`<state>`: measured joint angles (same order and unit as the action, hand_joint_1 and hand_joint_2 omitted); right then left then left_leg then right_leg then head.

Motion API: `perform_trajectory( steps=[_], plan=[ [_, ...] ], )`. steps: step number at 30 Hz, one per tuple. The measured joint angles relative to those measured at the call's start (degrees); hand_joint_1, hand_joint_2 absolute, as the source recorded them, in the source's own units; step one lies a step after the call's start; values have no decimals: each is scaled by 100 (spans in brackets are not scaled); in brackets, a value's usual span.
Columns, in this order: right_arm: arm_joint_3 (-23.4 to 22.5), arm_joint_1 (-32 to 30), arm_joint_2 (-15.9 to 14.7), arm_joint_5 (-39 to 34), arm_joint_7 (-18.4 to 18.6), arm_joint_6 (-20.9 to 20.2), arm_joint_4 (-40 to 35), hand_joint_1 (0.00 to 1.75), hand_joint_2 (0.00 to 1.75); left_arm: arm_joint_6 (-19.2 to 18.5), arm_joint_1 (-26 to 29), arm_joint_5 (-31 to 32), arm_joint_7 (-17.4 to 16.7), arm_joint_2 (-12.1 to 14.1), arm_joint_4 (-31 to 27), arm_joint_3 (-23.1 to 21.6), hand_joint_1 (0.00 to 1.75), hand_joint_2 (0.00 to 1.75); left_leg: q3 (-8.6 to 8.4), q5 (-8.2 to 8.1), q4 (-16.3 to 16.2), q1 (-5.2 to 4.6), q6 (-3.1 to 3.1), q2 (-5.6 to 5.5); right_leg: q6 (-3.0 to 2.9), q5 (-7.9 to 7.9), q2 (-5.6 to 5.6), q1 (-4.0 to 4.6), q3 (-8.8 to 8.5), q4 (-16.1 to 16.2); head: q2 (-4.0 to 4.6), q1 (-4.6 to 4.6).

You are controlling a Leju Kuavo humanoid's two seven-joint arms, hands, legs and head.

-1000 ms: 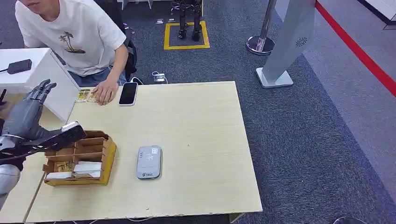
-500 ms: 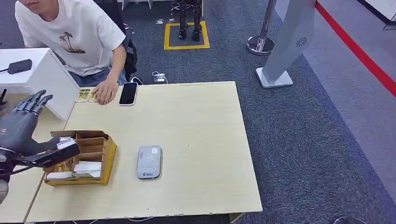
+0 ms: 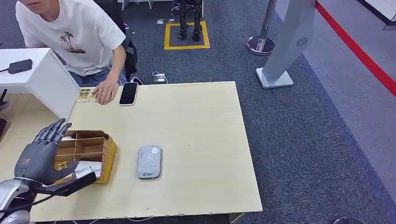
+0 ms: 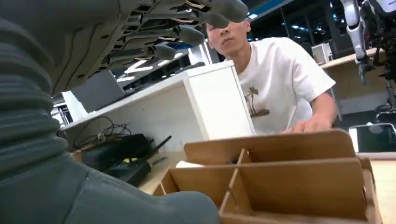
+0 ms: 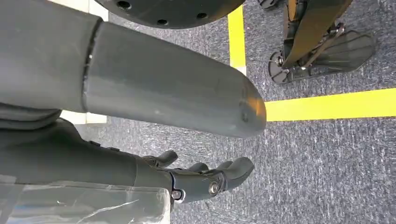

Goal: Pass the card to the sensor for recognition and then transmit it.

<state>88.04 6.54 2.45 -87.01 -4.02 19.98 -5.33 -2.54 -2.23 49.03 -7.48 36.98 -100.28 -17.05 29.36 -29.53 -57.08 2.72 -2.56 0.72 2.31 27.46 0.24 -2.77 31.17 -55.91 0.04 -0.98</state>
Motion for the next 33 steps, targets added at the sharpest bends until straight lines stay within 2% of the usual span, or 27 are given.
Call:
perform_trajectory(
  steps=[5,11,20,28,33],
  plan=[
    [0,0,0,0,-2,-2,0,0,0,94,113,153,44,-122,-33,66,0,175,0,0,0,0,0,-2,0,0,-2,0,-1,0,0,0],
    [0,3,2,0,-17,-11,0,0,0,398,119,614,105,-430,-35,83,0,175,0,0,-1,-1,0,-3,1,-1,-3,-1,-2,0,0,2],
    [0,4,2,0,-17,-26,-2,0,0,562,107,723,206,-774,-35,81,0,175,0,0,-1,0,0,-2,1,-1,-3,0,-1,0,0,0],
    [7,4,2,0,0,-24,0,0,0,409,74,673,236,-828,-35,68,0,175,0,0,-1,0,0,-2,1,-1,-2,0,-1,0,0,2],
    [7,3,2,0,0,-15,0,0,0,177,57,444,291,-730,-42,46,0,175,0,0,-1,0,0,-2,1,-1,-2,0,-1,0,0,0]
  ],
)
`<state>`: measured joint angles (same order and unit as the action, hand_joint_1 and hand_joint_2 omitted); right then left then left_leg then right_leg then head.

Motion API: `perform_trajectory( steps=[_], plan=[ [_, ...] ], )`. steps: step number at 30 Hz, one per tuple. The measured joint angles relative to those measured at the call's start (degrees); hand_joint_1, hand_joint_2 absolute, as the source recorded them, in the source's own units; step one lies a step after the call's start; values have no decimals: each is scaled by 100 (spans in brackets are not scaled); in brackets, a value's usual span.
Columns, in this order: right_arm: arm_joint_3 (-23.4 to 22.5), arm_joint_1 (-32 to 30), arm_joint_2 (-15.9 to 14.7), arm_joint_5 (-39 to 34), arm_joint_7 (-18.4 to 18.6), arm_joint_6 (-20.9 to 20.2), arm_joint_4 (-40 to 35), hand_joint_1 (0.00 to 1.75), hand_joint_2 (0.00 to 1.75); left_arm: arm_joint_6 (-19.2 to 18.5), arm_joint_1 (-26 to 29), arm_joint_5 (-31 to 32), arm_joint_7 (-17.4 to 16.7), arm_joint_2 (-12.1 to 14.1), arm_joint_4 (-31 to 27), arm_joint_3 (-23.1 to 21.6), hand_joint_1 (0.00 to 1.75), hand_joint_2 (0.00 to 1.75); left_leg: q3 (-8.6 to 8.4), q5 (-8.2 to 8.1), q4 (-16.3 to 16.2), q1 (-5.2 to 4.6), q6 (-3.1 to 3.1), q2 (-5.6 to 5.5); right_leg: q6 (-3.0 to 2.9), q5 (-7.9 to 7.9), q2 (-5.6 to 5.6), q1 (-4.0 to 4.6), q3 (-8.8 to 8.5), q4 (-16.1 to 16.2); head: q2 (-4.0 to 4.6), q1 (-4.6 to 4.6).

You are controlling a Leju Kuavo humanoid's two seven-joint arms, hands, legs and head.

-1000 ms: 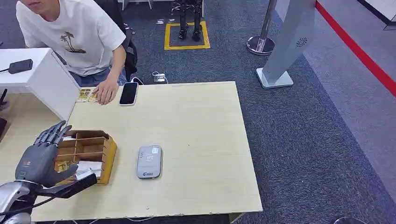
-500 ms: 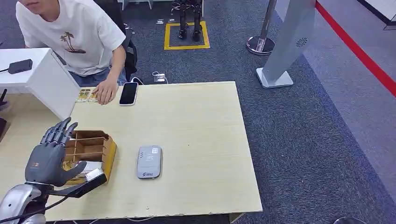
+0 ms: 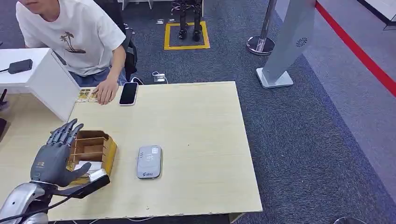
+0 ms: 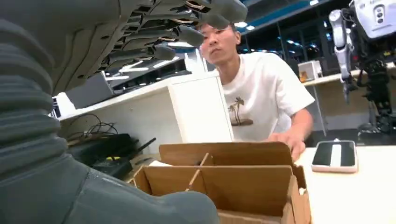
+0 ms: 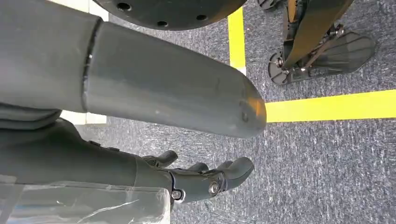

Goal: Pass the card to the sensor for recognition and then transmit it.

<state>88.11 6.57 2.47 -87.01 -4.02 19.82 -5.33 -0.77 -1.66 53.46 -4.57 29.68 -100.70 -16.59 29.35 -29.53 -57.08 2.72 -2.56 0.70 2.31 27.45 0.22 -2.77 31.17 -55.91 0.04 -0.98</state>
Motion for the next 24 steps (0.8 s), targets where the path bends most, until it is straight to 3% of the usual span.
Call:
perform_trajectory(
  steps=[8,16,24],
  plan=[
    [0,0,0,0,-15,4,0,0,0,-164,-41,-98,-4,402,-214,-7,0,175,2,0,0,0,0,1,0,0,1,0,-1,0,0,2],
    [20,-1,0,0,15,4,0,0,0,-229,271,-85,-59,963,-621,164,0,175,3,0,1,1,0,0,0,1,-1,0,0,0,0,-2],
    [61,4,0,2,-13,-4,0,0,0,-297,362,-166,-57,1104,-778,278,0,175,4,0,0,0,0,-2,0,0,-3,0,-3,0,0,0]
  ],
)
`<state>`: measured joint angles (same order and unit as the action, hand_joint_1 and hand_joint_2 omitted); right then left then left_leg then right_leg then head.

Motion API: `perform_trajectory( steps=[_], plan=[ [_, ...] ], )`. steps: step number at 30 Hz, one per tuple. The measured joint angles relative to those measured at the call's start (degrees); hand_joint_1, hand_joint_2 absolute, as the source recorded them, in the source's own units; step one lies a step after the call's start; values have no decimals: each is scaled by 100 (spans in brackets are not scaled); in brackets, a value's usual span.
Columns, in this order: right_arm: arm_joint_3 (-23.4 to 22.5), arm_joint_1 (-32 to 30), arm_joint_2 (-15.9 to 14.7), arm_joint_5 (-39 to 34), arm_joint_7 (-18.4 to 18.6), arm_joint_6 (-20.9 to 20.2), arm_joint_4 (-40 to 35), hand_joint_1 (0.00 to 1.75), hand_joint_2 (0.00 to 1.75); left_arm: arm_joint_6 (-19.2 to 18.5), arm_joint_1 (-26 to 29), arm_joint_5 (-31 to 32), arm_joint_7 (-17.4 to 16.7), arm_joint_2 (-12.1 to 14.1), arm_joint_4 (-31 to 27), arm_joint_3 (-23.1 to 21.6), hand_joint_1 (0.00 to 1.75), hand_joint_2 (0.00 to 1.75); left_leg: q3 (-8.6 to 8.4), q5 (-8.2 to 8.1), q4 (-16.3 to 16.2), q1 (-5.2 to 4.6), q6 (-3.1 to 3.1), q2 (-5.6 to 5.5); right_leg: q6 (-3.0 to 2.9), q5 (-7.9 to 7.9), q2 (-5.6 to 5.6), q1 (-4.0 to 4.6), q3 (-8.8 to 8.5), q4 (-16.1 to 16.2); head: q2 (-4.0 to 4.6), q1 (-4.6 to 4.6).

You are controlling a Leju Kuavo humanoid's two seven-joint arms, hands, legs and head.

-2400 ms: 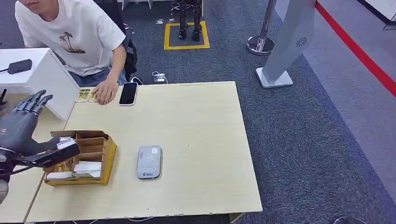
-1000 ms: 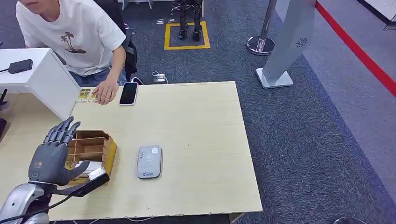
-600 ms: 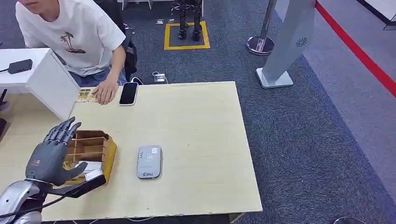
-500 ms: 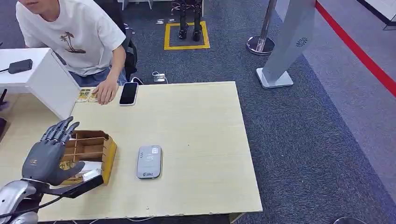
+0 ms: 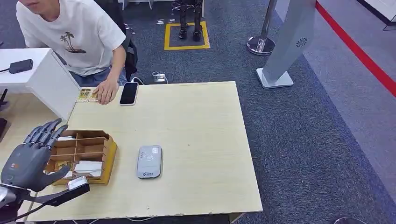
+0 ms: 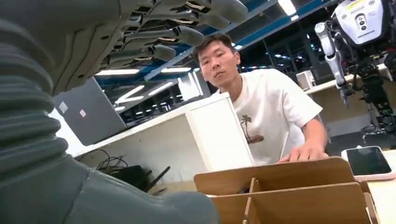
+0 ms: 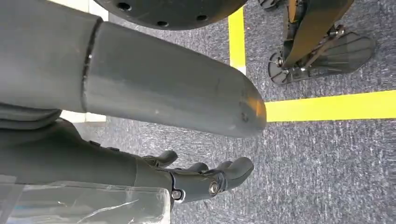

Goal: Pass the card to the sensor for recognition and then transmit it.

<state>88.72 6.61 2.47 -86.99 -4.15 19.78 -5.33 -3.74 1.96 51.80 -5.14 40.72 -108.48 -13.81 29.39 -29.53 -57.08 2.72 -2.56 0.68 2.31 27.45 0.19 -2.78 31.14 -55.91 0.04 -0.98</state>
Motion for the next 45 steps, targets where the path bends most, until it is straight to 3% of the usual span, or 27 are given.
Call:
perform_trajectory(
  steps=[12,22,28,33,39,45],
  plan=[
    [20,0,0,0,6,4,0,0,0,-129,133,-131,33,96,-98,17,0,175,1,0,0,0,0,1,0,0,1,0,1,0,0,0],
    [46,-1,0,4,55,9,0,0,0,-260,951,-488,-116,258,-352,385,0,175,2,-1,0,0,0,1,0,1,0,0,2,0,0,4],
    [46,-2,0,24,48,2,15,0,0,-785,1492,-1584,-332,740,-596,928,0,175,2,0,0,5,0,-1,0,1,-1,3,2,0,0,4],
    [46,2,0,42,57,-4,24,0,0,-922,1710,-1757,-365,1008,-702,1338,0,175,3,0,0,4,0,-4,0,1,-5,3,-2,0,0,7],
    [46,5,0,105,116,-28,24,0,0,-911,1712,-1536,-378,1014,-697,1414,0,175,3,0,0,3,0,-4,0,1,-5,2,-2,0,0,11],
    [46,14,0,251,160,-50,24,0,0,-824,1364,-1219,-304,802,-370,1346,0,175,3,0,0,4,0,-8,0,1,-10,3,-1,0,0,7]
  ],
)
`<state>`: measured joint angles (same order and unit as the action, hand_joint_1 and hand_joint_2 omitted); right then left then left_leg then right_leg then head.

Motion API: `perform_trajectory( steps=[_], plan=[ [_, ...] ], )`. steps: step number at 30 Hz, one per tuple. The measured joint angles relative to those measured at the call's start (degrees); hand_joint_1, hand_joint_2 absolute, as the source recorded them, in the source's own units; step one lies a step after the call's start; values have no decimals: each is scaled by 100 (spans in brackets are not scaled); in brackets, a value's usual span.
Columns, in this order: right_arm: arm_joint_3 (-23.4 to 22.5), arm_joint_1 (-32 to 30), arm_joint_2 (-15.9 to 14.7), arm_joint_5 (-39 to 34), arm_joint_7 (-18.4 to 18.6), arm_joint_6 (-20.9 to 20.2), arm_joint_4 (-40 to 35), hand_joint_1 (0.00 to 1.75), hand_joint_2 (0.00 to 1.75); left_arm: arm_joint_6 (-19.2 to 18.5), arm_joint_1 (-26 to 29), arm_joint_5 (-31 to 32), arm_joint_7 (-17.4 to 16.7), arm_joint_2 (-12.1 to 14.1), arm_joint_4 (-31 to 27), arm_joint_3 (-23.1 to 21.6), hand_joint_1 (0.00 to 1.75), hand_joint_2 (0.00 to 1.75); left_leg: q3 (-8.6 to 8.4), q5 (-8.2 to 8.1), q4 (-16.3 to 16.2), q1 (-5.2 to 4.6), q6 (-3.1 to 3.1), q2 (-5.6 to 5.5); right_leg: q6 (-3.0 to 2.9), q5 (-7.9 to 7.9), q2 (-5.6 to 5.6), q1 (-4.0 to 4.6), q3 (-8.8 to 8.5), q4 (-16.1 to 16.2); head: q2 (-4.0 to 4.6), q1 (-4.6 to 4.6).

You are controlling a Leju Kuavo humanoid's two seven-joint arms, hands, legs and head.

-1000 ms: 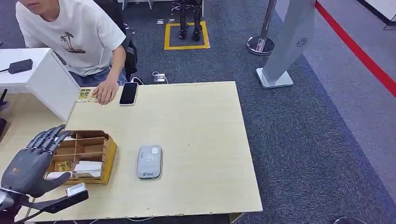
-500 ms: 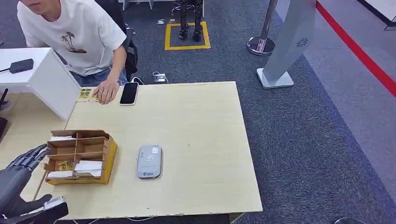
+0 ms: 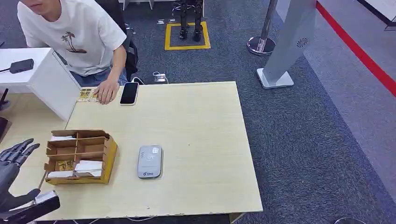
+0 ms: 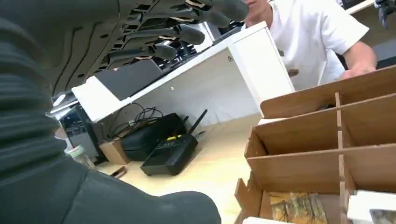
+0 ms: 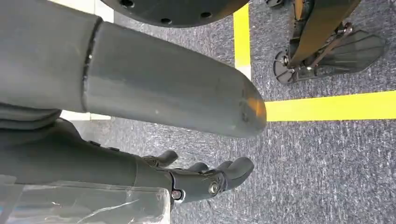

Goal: Pass the card to the sensor for recognition and then transmit it.

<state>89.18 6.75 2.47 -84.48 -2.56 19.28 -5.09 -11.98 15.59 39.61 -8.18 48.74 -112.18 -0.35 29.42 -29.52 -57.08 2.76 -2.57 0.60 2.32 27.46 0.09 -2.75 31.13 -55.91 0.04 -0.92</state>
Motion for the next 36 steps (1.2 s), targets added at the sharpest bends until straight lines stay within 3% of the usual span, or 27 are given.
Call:
perform_trajectory(
  steps=[10,17,21,24,28,36],
  plan=[
    [0,39,0,216,52,-17,-2,0,0,-72,-899,19,164,-468,896,-352,0,175,-1,0,-1,-2,0,-1,0,-1,1,-2,-2,0,0,2],
    [0,58,0,238,57,-13,-2,0,0,35,-1143,168,169,-730,1292,-662,0,175,0,0,-1,-2,0,3,0,0,5,-1,2,0,0,2],
    [2,57,-2,238,57,-7,-2,0,0,-43,-1168,-135,184,-763,1369,-728,0,175,1,0,-1,-2,0,3,0,0,5,-1,3,0,0,0],
    [2,57,-4,249,46,-4,-2,0,0,-333,-1147,-788,225,-640,1371,-726,0,175,1,0,-1,1,0,3,0,-1,6,1,2,0,0,4],
    [2,54,-22,249,0,0,-2,0,0,-758,-1019,-1836,210,-215,1142,-564,0,175,1,0,-1,2,0,2,0,0,4,2,2,0,0,2],
    [2,59,-46,280,-11,-9,-2,0,0,-1019,-843,-2341,-26,389,698,-251,0,175,2,0,-1,2,0,1,0,-1,3,2,1,0,0,2]
  ],
)
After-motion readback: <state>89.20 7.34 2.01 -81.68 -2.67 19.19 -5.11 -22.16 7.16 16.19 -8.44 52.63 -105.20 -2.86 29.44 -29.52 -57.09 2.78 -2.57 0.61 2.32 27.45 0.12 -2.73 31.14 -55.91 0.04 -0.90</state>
